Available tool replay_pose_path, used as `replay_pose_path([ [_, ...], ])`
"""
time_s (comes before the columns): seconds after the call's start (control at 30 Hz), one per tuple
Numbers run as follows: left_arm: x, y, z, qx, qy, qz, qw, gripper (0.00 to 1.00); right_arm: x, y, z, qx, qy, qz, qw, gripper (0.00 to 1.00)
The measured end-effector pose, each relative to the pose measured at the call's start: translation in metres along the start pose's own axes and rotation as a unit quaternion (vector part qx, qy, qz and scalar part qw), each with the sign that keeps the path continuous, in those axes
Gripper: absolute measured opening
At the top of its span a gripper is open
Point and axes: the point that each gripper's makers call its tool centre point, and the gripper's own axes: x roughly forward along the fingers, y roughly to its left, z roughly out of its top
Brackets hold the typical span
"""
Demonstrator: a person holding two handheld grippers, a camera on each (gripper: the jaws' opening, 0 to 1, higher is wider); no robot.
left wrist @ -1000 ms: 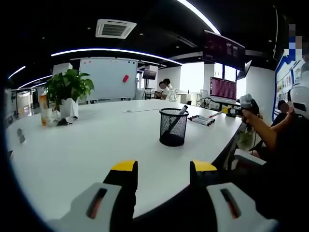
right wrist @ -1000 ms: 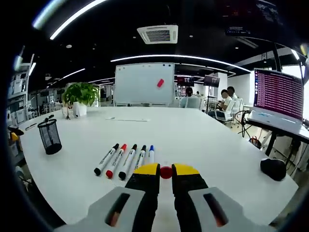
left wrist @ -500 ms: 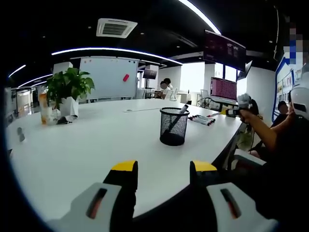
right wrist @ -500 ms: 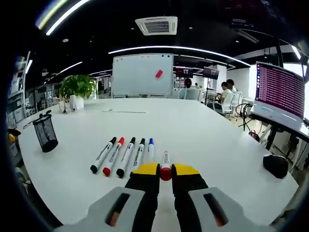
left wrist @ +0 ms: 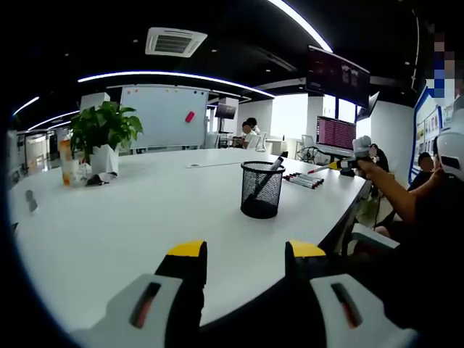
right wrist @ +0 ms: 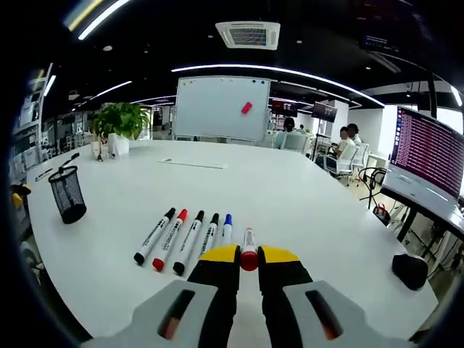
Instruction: Pick up the whiteboard markers from the pen holder and place them facing the whiteboard neatly
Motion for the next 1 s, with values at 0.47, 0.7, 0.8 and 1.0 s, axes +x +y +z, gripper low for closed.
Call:
replay_pose_path([
  [0.47,0.004,-0.001,-0.002,-0.003,0.004,-0.001,1.0,0.45,0.026,-0.007,-0.017,0.024,0.031,0.012,0.9992,0.13],
  [0.7,0.004,0.0,-0.003,-0.004,0.004,-0.001,1.0,0.45,0.039,-0.004,-0.027,0.014,0.053,0.014,0.9984,0.13],
  [0.8,0.003,0.001,-0.004,-0.005,0.005,-0.001,1.0,0.45,0.042,-0.004,-0.028,0.015,0.056,0.014,0.9982,0.13],
  [1.0,0.003,0.001,-0.004,-0.006,0.004,-0.002,1.0,0.45,0.047,0.001,-0.037,0.014,0.072,0.016,0.9972,0.13],
])
